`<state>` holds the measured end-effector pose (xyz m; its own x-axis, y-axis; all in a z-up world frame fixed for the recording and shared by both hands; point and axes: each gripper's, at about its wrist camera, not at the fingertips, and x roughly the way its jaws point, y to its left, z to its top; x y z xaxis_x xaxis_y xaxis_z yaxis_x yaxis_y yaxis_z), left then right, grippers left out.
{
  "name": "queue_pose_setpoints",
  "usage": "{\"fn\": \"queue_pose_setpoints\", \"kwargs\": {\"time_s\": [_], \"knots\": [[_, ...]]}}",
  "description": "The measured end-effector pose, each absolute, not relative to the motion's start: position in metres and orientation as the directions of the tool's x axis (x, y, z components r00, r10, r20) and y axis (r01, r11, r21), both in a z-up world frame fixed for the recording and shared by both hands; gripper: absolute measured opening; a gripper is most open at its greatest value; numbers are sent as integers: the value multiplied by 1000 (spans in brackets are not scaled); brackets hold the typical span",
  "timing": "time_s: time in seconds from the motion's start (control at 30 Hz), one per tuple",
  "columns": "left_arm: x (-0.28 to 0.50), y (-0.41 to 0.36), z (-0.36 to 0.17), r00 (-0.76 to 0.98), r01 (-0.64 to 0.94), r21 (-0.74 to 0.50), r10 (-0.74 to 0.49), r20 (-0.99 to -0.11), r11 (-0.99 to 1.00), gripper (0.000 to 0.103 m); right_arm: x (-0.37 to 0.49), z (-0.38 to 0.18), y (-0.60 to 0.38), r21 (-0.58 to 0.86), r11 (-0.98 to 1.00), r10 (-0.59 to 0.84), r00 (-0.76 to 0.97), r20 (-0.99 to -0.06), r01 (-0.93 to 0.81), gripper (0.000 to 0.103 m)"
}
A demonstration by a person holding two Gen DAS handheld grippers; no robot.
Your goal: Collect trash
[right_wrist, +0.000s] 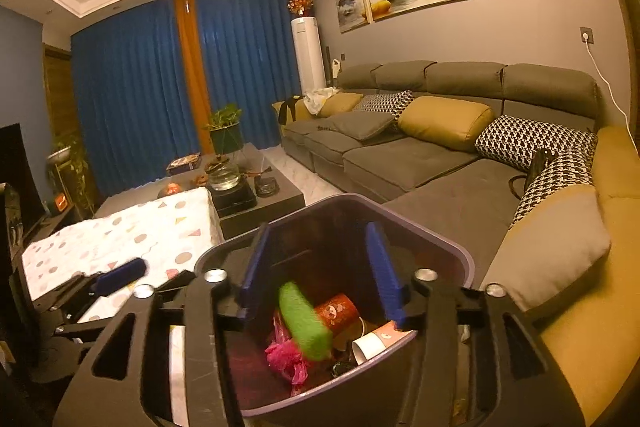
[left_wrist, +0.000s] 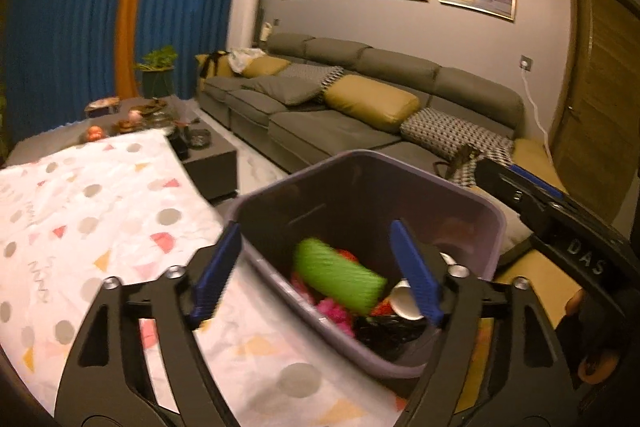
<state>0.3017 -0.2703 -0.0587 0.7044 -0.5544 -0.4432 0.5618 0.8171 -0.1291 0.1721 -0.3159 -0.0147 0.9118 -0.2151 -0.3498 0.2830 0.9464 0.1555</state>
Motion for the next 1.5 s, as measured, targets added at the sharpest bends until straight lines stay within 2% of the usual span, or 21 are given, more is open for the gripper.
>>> {"fn": "queue_pose_setpoints", "kwargs": {"time_s": [0.1, 0.2, 0.3, 0.37, 0.8, 1.2, 1.5], "knots": [[297, -256, -55, 735, 526, -119, -520, -435, 842, 90, 170, -15, -314, 148, 945, -223, 905, -363, 292, 70], [288, -237, -50, 781, 466, -87, -455, -428, 881, 97, 166, -14, -308, 125, 945, -239, 899, -367, 302, 88], [275, -218, -45, 813, 411, -61, -396, -428, 910, 97, 161, -14, -300, 105, 948, -241, 894, -377, 300, 91], [267, -201, -43, 829, 368, -58, -356, -431, 928, 97, 157, -15, -296, 106, 948, -239, 892, -383, 300, 97], [197, -127, -34, 892, 184, -23, -177, -415, 983, 97, 118, -10, -239, 55, 965, -221, 905, -363, 257, 97], [133, -84, -25, 907, 135, -16, -130, -400, 991, 97, 63, -5, -185, 17, 980, -179, 924, -339, 197, 97], [98, -68, -20, 903, 142, -39, -146, -405, 989, 97, 28, -7, -163, 24, 980, -178, 925, -334, 198, 97]]}}
